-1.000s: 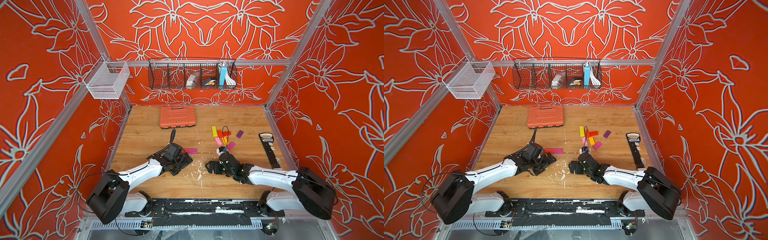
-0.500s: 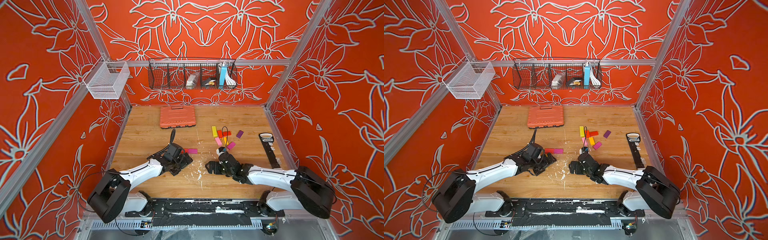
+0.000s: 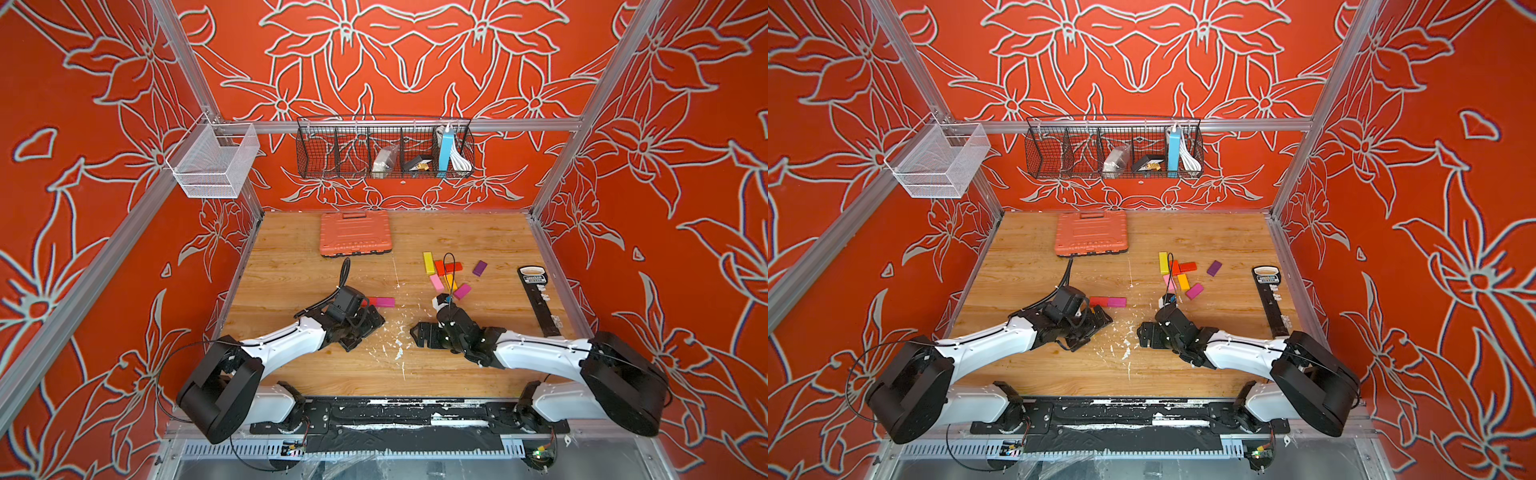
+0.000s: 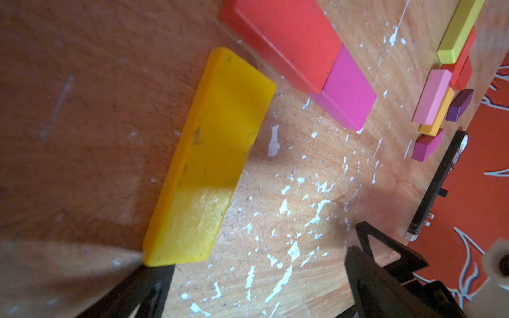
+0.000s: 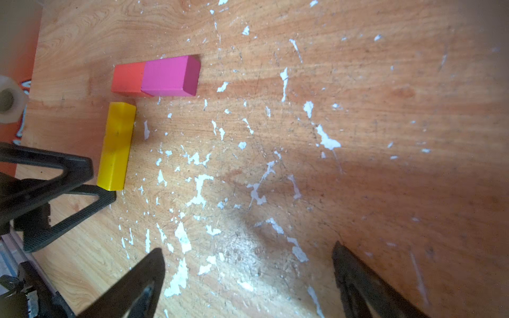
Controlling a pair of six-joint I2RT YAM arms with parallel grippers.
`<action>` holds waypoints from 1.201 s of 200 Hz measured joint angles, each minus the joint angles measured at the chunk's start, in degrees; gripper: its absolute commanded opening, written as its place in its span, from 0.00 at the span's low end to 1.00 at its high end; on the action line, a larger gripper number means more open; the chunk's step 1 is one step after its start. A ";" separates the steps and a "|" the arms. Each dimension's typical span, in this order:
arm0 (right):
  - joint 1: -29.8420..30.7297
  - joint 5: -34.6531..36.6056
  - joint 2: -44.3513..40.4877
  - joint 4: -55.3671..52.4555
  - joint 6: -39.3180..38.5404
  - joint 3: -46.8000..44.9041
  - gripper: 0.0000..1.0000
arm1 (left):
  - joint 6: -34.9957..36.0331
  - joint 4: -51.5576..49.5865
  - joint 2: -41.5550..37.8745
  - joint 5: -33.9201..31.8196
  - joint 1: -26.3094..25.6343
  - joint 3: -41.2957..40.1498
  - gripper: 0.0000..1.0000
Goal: Assemble the letter c with building blocks
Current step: Assemble the building block at the center of the board.
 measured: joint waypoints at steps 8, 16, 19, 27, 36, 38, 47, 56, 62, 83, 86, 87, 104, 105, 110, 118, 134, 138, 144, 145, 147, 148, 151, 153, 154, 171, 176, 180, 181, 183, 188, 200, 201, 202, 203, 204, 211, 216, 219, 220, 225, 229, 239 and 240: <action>0.00 0.00 0.02 0.04 -0.02 0.00 0.98 | 0.04 0.00 0.04 0.04 0.02 0.00 0.99; 0.00 0.00 0.04 0.11 -0.02 0.00 0.97 | 0.07 0.00 0.07 0.09 0.07 0.02 0.98; 0.00 0.00 0.04 0.13 0.00 0.00 0.98 | 0.07 0.00 0.09 0.09 0.09 0.02 0.98; 0.00 0.00 0.09 0.17 0.00 0.00 0.97 | 0.07 0.00 0.13 0.11 0.13 0.11 0.98; 0.00 0.00 0.11 0.24 -0.02 0.00 0.97 | 0.20 0.11 0.22 0.11 0.24 0.13 0.98; 0.00 0.00 0.11 0.26 -0.02 0.00 0.97 | 0.20 0.13 0.24 0.11 0.26 0.13 0.98; 0.00 0.00 0.15 0.35 -0.02 0.00 0.97 | 0.22 0.24 0.37 0.11 0.31 0.20 0.99; 0.00 0.00 0.20 0.39 0.00 0.02 0.97 | 0.22 0.35 0.48 0.11 0.35 0.26 0.98; 0.00 0.00 0.24 0.39 -0.02 0.04 0.97 | 0.24 0.37 0.55 0.13 0.35 0.33 0.99; 0.00 0.00 0.44 0.66 -0.02 0.13 0.97 | 0.26 0.61 0.70 0.17 0.37 0.35 0.98; 0.00 0.00 0.46 0.68 -0.02 0.13 0.97 | 0.28 0.66 0.72 0.17 0.37 0.35 0.98; 0.00 0.00 0.46 0.68 -0.02 0.13 0.97 | 0.28 0.68 0.74 0.17 0.39 0.35 0.98; 0.00 0.00 0.48 0.72 -0.02 0.13 0.97 | 0.46 0.79 0.87 0.28 0.52 0.44 0.98; 0.00 0.00 0.48 0.72 -0.02 0.13 0.97 | 0.46 0.79 0.90 0.28 0.52 0.44 0.99; 0.00 0.00 0.48 0.72 -0.02 0.13 0.97 | 0.48 0.81 0.92 0.31 0.61 0.46 0.99; 0.00 0.00 0.48 0.72 -0.02 0.15 0.97 | 0.50 0.81 0.92 0.33 0.70 0.46 0.98; 0.00 0.00 0.52 0.72 -0.02 0.17 0.98 | 0.66 0.81 0.92 0.35 0.72 0.46 0.98; 0.00 -0.02 0.55 0.72 0.00 0.20 0.98 | 0.68 0.81 0.92 0.37 0.72 0.46 0.99; 0.00 0.00 0.59 0.74 -0.02 0.20 0.98 | 0.70 0.81 0.92 0.37 0.72 0.46 0.98; 0.00 0.00 0.59 0.74 -0.02 0.20 0.98 | 0.70 0.81 0.92 0.37 0.72 0.46 0.98; 0.00 0.00 0.59 0.74 -0.02 0.20 0.97 | 0.72 0.81 0.92 0.37 0.72 0.46 0.99; 0.00 0.00 0.59 0.76 -0.02 0.20 0.98 | 0.72 0.81 0.92 0.39 0.72 0.46 0.98; 0.00 0.00 0.59 0.76 -0.02 0.20 0.97 | 0.74 0.81 0.92 0.39 0.74 0.46 0.98; 0.00 0.00 0.59 0.76 -0.02 0.20 0.97 | 0.76 0.81 0.92 0.44 0.74 0.46 0.98; 0.00 0.00 0.59 0.76 -0.02 0.20 0.97 | 0.79 0.81 0.92 0.46 0.74 0.46 0.99; 0.00 0.00 0.61 0.76 -0.02 0.22 0.97 | 0.87 0.81 0.92 0.59 1.05 0.46 0.98; 0.00 0.00 0.63 0.79 -0.02 0.22 0.97 | 0.90 0.81 0.92 0.61 1.14 0.46 0.99; 0.00 0.00 0.68 0.81 -0.02 0.22 0.97 | 0.90 0.81 0.92 0.68 1.22 0.46 0.98; 0.00 0.00 0.68 0.83 -0.02 0.22 0.97 | 0.90 0.81 0.92 0.68 1.22 0.46 0.99; 0.00 0.00 0.70 0.83 -0.02 0.24 0.97 | 0.92 0.81 0.94 0.70 1.29 0.46 0.99; 0.00 0.00 0.72 0.85 -0.02 0.24 0.97 | 0.92 0.81 0.94 0.74 1.38 0.46 0.99; 0.00 0.00 0.79 0.85 -0.02 0.31 0.98 | 1.01 0.81 0.96 0.92 1.53 0.46 0.98; 0.00 0.00 0.79 0.85 -0.02 0.33 0.97 | 1.03 0.81 0.96 0.90 1.53 0.46 0.98; 0.00 0.00 0.79 0.85 -0.02 0.33 0.97 | 1.03 0.81 0.96 0.92 1.53 0.46 0.98; 0.00 0.00 0.79 0.85 -0.02 0.33 0.97 | 1.05 0.81 0.96 0.94 1.53 0.46 0.98; 0.00 0.00 0.81 0.85 -0.02 0.33 0.97 | 1.05 0.81 0.96 0.94 1.55 0.46 0.99; 0.00 0.00 0.81 0.85 -0.02 0.33 0.97 | 1.07 0.81 0.96 0.98 1.57 0.46 0.98; 0.00 0.00 0.81 0.85 -0.02 0.33 0.97 | 1.07 0.81 0.96 1.03 1.62 0.46 0.98; 0.00 -0.02 0.81 0.85 -0.02 0.33 0.97 | 1.07 0.81 0.96 1.05 1.64 0.48 0.98; 0.00 0.00 0.81 0.85 -0.02 0.33 0.97 | 1.07 0.81 0.96 1.05 1.64 0.48 0.98; 0.00 0.00 0.81 0.85 -0.02 0.33 0.97 | 1.09 0.81 0.96 1.09 1.70 0.52 0.99; 0.00 0.00 0.81 0.85 -0.02 0.33 0.97 | 1.07 0.81 0.96 1.09 1.75 0.55 0.98; 0.00 0.00 0.81 0.85 -0.02 0.33 0.97 | 1.09 0.81 0.98 1.11 1.79 0.55 0.98; 0.00 -0.02 0.81 0.85 -0.02 0.33 0.97 | 1.09 0.81 0.98 1.11 1.79 0.55 0.99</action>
